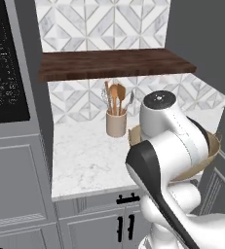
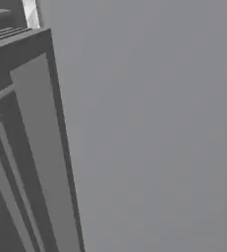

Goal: Open the cabinet, pick up the bread from the cabinet and place it in the basket. Then move the basket to the dining counter.

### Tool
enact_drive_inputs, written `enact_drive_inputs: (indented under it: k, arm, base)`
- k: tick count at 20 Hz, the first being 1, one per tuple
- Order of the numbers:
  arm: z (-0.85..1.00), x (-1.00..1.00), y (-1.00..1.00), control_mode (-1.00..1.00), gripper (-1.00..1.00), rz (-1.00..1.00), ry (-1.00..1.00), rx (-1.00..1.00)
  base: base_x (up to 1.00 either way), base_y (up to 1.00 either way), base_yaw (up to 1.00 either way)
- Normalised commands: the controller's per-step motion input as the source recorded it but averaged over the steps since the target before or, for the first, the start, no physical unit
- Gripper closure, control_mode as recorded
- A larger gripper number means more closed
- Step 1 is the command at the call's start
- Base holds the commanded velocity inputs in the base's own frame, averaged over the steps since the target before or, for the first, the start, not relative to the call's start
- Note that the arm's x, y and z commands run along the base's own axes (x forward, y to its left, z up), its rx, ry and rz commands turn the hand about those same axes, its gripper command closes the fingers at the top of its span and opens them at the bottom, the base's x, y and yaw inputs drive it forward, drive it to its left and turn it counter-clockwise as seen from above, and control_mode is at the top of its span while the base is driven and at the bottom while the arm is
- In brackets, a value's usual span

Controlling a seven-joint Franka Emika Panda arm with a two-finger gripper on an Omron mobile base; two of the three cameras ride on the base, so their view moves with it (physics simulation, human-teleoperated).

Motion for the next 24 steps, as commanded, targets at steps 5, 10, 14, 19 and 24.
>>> enact_drive_inputs:
  k: [5,10,14,19,24]
  arm:
    - [0.0,0.0,0.0,1.0,1.0,0.0,0.0,0.0]
    - [0.0,0.0,0.0,1.0,1.0,0.0,0.0,0.0]
    - [0.0,0.0,0.0,1.0,1.0,0.0,0.0,0.0]
    - [0.0,0.0,0.0,1.0,1.0,0.0,0.0,0.0]
    - [0.0,0.0,0.0,1.0,1.0,0.0,0.0,0.0]
  base:
    - [-0.58,0.48,0.0]
    - [-0.5,0.85,0.21]
    - [-0.5,0.92,0.56]
    - [-0.43,0.92,0.73]
    - [-0.07,0.63,0.7]
